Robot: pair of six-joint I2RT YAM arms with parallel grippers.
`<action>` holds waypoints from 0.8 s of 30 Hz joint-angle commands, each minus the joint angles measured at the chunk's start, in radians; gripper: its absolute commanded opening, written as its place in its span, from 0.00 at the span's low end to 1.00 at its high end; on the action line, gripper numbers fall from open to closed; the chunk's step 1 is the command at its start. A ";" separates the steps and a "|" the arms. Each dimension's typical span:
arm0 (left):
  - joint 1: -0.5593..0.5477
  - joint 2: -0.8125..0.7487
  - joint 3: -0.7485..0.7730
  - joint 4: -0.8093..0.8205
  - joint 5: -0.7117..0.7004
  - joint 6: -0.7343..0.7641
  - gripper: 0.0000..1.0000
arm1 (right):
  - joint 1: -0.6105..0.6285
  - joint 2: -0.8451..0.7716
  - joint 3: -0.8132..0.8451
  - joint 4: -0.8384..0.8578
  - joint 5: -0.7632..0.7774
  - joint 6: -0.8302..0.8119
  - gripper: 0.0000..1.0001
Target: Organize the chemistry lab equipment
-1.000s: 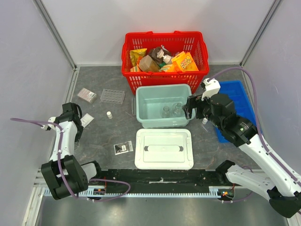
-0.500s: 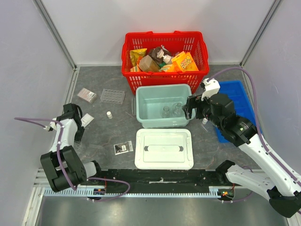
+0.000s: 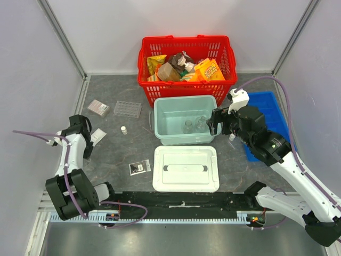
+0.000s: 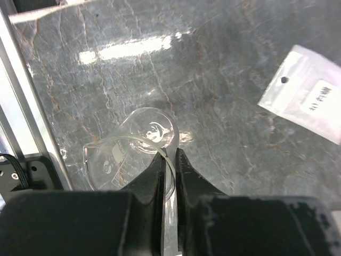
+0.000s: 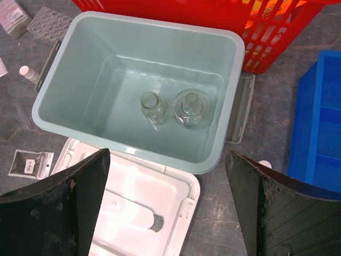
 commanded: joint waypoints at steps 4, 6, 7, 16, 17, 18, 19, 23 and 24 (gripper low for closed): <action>0.007 -0.124 0.180 0.014 0.087 0.212 0.02 | 0.002 -0.004 0.014 0.008 -0.014 0.005 0.96; 0.005 -0.176 0.205 0.085 0.197 0.299 0.02 | 0.002 -0.007 0.016 0.010 -0.017 0.006 0.95; 0.002 -0.202 0.220 0.125 0.260 0.337 0.02 | 0.002 -0.010 0.016 0.010 -0.016 0.008 0.95; -0.181 -0.206 0.378 0.283 0.640 0.480 0.02 | 0.002 -0.031 0.003 0.010 -0.011 0.011 0.96; -0.225 -0.195 0.413 0.283 0.637 0.497 0.02 | 0.002 -0.034 0.003 0.010 -0.011 0.011 0.95; -0.280 -0.184 0.447 0.281 0.638 0.520 0.02 | 0.002 -0.038 0.003 0.010 -0.011 0.012 0.95; -0.330 -0.166 0.478 0.277 0.632 0.534 0.02 | 0.002 -0.042 0.002 0.013 -0.011 0.014 0.96; -0.603 -0.076 0.617 0.232 0.545 0.606 0.02 | 0.002 -0.050 0.002 0.011 -0.011 0.017 0.96; -0.651 -0.045 0.643 0.220 0.529 0.627 0.03 | 0.004 -0.050 0.000 0.011 -0.008 0.019 0.95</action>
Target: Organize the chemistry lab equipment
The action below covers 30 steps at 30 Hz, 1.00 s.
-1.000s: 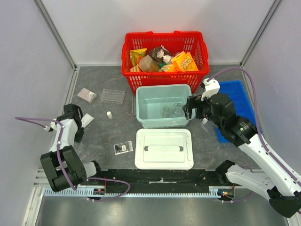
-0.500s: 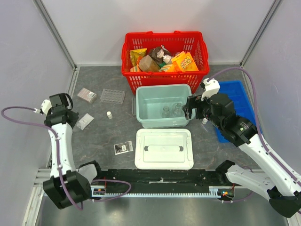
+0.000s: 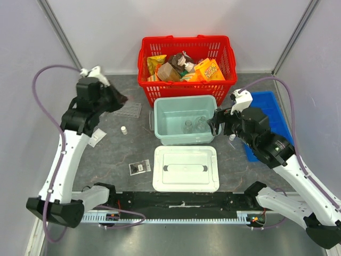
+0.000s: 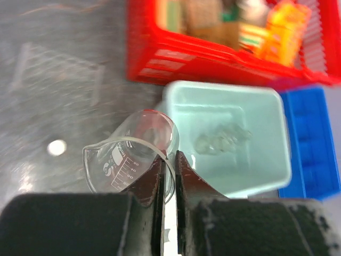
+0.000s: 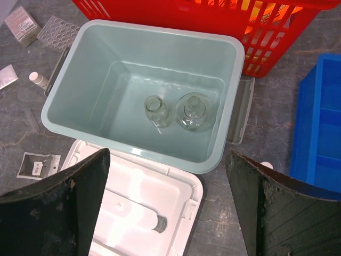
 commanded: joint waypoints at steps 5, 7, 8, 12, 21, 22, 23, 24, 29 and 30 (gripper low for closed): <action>-0.390 0.219 0.233 -0.020 -0.076 0.233 0.03 | 0.004 -0.030 -0.004 0.008 0.012 0.005 0.96; -0.454 0.284 0.270 -0.035 -0.122 0.274 0.03 | 0.002 -0.038 -0.012 0.011 0.021 0.004 0.96; -0.494 0.316 0.287 -0.043 -0.137 0.290 0.02 | 0.002 -0.041 -0.013 0.010 0.027 0.005 0.96; -0.560 0.404 0.309 -0.040 -0.203 0.331 0.04 | 0.004 -0.056 -0.024 0.003 0.044 0.002 0.96; -0.582 0.540 0.278 -0.002 -0.216 0.377 0.08 | 0.002 -0.081 -0.029 -0.001 0.083 -0.009 0.95; -0.583 0.551 0.273 0.004 -0.216 0.383 0.08 | 0.002 -0.081 -0.030 -0.001 0.083 -0.009 0.96; -0.586 0.566 0.267 0.011 -0.220 0.386 0.08 | 0.002 -0.082 -0.032 -0.001 0.087 -0.009 0.96; -0.589 0.578 0.263 0.017 -0.226 0.391 0.08 | 0.002 -0.082 -0.033 -0.001 0.090 -0.009 0.96; -0.593 0.628 0.230 0.043 -0.243 0.392 0.08 | 0.002 -0.073 -0.035 -0.001 0.090 -0.010 0.95; -0.593 0.635 0.226 0.044 -0.239 0.391 0.08 | 0.002 -0.073 -0.035 0.000 0.090 -0.012 0.95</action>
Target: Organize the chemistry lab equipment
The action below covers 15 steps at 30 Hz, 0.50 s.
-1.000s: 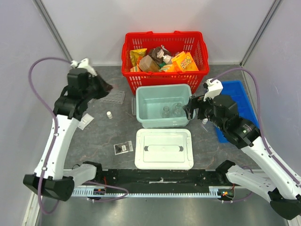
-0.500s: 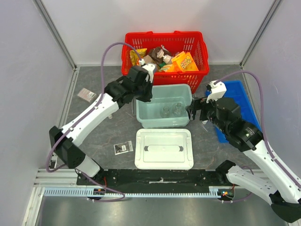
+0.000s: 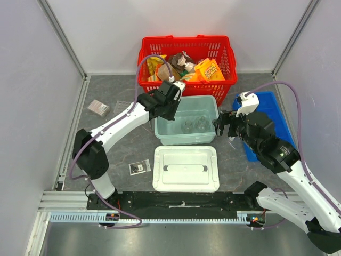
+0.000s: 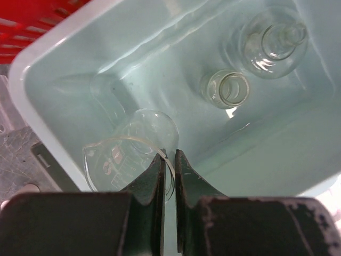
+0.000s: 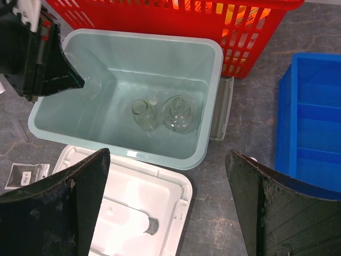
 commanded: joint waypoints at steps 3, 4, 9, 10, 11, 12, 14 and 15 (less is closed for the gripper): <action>-0.009 0.053 -0.032 0.068 -0.019 0.042 0.09 | 0.002 -0.001 -0.004 0.006 0.025 -0.014 0.95; -0.009 0.059 -0.036 0.073 -0.020 0.042 0.09 | 0.002 0.001 -0.004 0.009 0.027 -0.014 0.96; -0.009 0.082 -0.064 0.099 -0.034 0.043 0.09 | 0.002 0.007 -0.010 0.014 0.027 -0.014 0.95; -0.010 0.087 -0.067 0.103 -0.036 0.045 0.10 | 0.002 0.007 -0.011 0.015 0.027 -0.014 0.96; -0.010 0.093 -0.070 0.105 -0.040 0.045 0.10 | 0.002 0.008 -0.012 0.015 0.025 -0.014 0.96; -0.010 0.098 -0.072 0.106 -0.043 0.045 0.11 | 0.002 0.010 -0.014 0.015 0.027 -0.014 0.95; -0.010 0.110 -0.082 0.114 -0.045 0.046 0.12 | 0.002 0.010 -0.015 0.018 0.027 -0.014 0.96; -0.010 0.113 -0.087 0.117 -0.045 0.045 0.13 | 0.002 0.008 -0.017 0.020 0.028 -0.014 0.96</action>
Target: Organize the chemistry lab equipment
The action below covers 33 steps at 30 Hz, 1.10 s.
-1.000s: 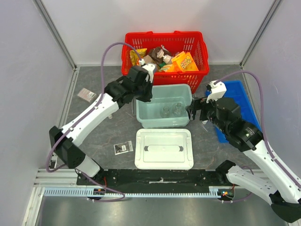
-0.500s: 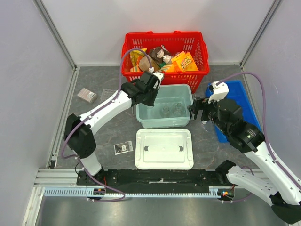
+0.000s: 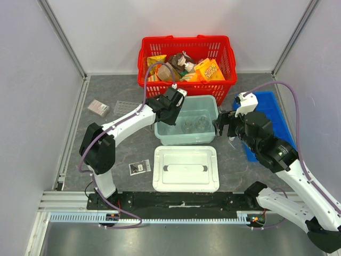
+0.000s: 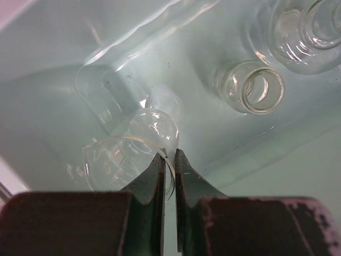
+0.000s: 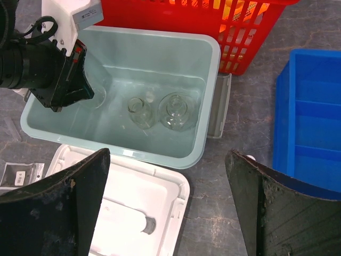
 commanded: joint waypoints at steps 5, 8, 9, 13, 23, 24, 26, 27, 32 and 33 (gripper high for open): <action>-0.010 0.037 -0.029 0.073 -0.014 0.033 0.15 | 0.002 -0.002 -0.019 0.019 0.022 -0.010 0.96; -0.008 0.049 -0.034 0.082 -0.016 0.034 0.16 | 0.004 -0.003 -0.019 0.018 0.025 -0.010 0.95; -0.008 0.054 -0.033 0.082 -0.016 0.034 0.17 | 0.002 -0.003 -0.019 0.019 0.026 -0.012 0.95; -0.008 0.068 -0.034 0.082 -0.013 0.033 0.25 | 0.001 -0.008 -0.023 0.019 0.032 -0.012 0.96; -0.008 0.040 -0.019 0.067 -0.005 0.027 0.39 | 0.002 -0.011 -0.022 0.018 0.031 -0.010 0.96; -0.008 0.029 -0.013 0.059 -0.005 0.025 0.39 | 0.002 -0.011 -0.020 0.015 0.029 -0.009 0.96; -0.010 0.002 0.003 0.050 0.001 0.022 0.39 | 0.002 -0.009 -0.020 0.016 0.025 -0.009 0.96; -0.008 -0.012 0.010 0.044 0.004 0.019 0.40 | 0.002 -0.009 -0.020 0.015 0.023 -0.007 0.96; -0.008 -0.096 0.058 0.019 0.017 -0.009 0.41 | 0.002 -0.005 -0.029 0.015 0.006 0.002 0.96; -0.008 -0.116 0.067 0.016 0.020 -0.013 0.42 | 0.002 -0.003 -0.031 0.012 0.000 0.004 0.96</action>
